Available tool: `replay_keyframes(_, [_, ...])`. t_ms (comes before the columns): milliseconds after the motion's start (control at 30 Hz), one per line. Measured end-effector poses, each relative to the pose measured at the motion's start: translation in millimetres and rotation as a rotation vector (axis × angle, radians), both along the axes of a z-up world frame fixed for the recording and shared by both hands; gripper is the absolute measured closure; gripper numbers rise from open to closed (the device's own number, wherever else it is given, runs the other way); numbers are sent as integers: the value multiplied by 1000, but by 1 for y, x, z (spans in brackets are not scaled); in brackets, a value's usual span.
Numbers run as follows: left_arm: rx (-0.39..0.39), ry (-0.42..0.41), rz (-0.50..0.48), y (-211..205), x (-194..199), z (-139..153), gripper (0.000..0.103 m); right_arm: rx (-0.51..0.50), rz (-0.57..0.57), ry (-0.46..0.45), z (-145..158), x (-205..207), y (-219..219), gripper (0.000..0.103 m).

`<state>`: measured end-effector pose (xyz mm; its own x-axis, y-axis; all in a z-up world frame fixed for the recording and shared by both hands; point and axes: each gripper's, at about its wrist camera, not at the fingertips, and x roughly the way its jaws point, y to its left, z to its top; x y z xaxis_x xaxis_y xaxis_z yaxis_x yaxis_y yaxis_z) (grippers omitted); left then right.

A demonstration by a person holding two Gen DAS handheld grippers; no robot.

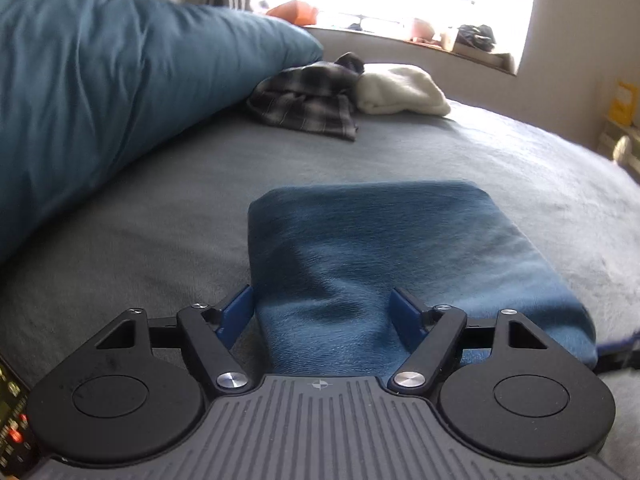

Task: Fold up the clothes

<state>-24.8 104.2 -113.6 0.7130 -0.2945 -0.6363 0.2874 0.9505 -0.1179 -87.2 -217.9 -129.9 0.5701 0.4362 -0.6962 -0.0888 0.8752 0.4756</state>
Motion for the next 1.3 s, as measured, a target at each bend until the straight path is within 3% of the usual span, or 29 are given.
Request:
replay_keyframes(300, [-39, 21, 19, 2, 4, -5, 27, -28, 45, 33, 7, -20, 0, 86])
replay_keyframes(467, [-39, 21, 18, 3, 6, -5, 27, -55, 111, -15, 18, -23, -4, 84])
replay_keyframes(600, [-39, 20, 17, 3, 6, -5, 27, -130, 58, -39, 22, -28, -20, 74])
replay_keyframes(700, [-38, 19, 16, 3, 7, -5, 27, 2, -68, 49, 4, -20, -45, 74])
replay_keyframes(967, [-37, 17, 17, 2, 6, -6, 27, 730, -400, 308, -72, -14, -98, 74])
replay_keyframes(1033, [-39, 17, 19, 2, 6, -6, 27, 704, -325, 324, -70, -14, -88, 76])
replay_keyframes(1133, [-43, 17, 19, 2, 6, -7, 27, 553, -144, 295, -48, -12, -61, 79])
replay_keyframes(1233, [-42, 16, 16, 3, 6, -7, 27, 489, 12, 265, -32, -10, -37, 81])
replay_keyframes(1300, [-43, 17, 13, 3, 7, -7, 27, 442, 40, 228, -19, -8, -36, 81])
